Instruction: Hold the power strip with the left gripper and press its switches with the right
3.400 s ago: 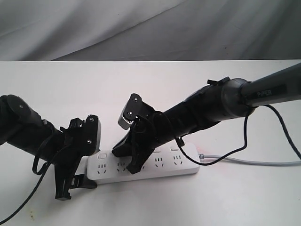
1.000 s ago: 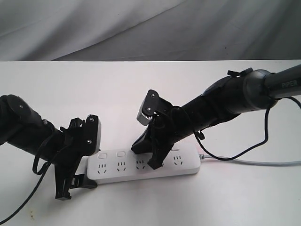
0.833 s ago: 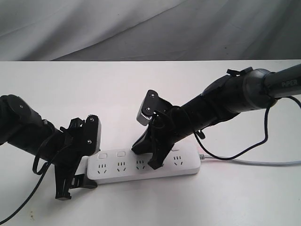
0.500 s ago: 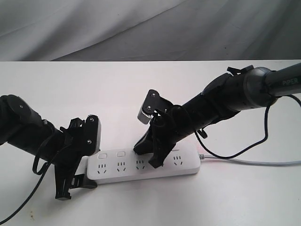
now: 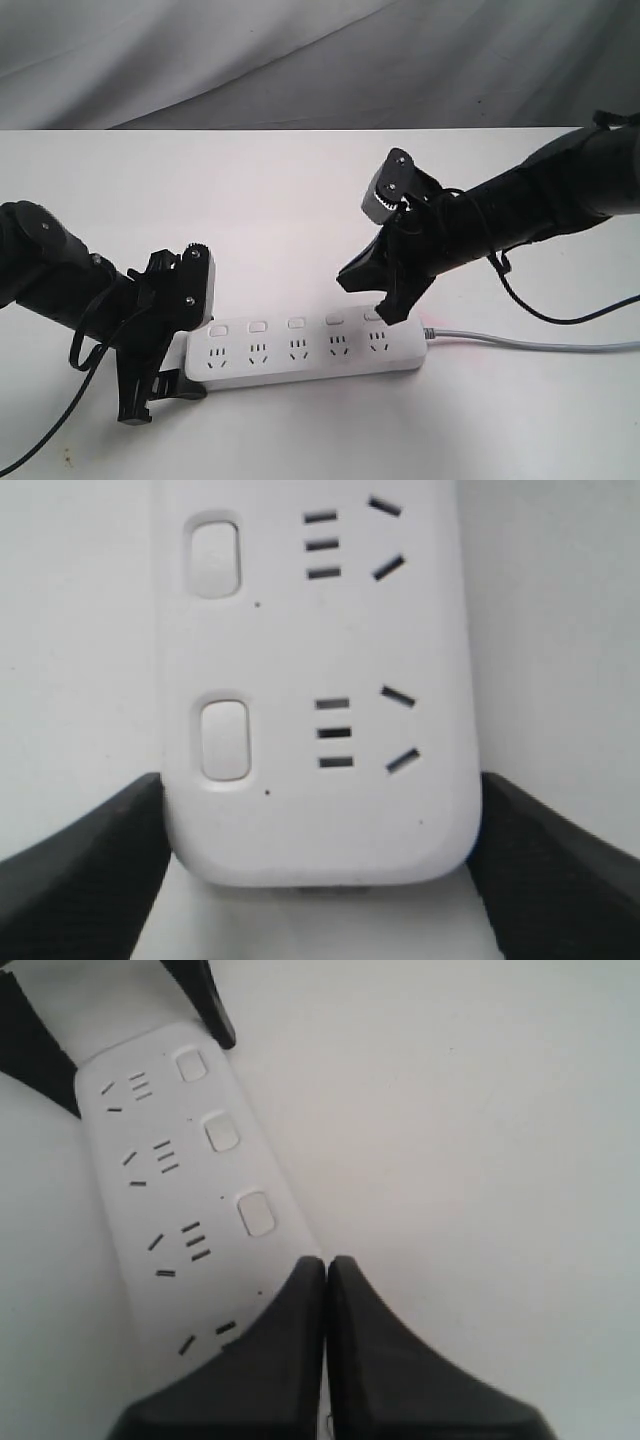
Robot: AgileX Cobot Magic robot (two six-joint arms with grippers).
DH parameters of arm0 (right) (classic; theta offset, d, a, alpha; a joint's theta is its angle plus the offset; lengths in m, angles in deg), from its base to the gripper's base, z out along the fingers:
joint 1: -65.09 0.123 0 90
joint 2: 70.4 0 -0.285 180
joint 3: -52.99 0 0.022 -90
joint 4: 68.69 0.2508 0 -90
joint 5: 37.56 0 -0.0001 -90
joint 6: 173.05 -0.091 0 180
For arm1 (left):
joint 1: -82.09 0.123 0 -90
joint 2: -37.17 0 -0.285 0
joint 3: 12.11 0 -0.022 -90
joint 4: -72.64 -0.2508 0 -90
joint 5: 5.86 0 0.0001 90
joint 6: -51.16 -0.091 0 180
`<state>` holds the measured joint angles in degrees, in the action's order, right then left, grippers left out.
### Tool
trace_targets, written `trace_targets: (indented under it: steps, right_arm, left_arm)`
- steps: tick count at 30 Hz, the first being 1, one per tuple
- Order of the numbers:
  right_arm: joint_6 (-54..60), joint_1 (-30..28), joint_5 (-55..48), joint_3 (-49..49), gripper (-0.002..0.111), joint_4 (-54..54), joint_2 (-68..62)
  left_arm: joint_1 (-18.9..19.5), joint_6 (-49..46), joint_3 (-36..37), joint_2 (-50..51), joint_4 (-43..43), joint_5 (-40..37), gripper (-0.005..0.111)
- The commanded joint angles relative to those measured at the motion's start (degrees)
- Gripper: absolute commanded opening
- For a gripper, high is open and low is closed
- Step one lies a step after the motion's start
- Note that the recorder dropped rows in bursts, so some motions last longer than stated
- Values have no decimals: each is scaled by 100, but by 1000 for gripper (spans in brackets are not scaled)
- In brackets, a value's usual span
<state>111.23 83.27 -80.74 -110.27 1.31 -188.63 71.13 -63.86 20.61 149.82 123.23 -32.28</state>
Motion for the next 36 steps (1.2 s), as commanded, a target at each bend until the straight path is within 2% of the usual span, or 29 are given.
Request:
trace_targets:
  steps: [1, 10, 18, 36]
  right_arm:
    - [618, 9, -96, 198, 0, 538, 21]
    - [1373, 13, -459, 198, 0, 1338, -594]
    - [1373, 130, -45, 198, 0, 898, -591]
    - [1279, 130, 95, 198, 0, 897, -651]
  left_arm:
    - [-27, -49, -14, -12, -16, 114, 54]
    - [-27, -49, -14, -12, -16, 114, 54]
    - [-27, -49, -14, -12, -16, 114, 54]
    - [-27, -49, -14, -12, -16, 114, 54]
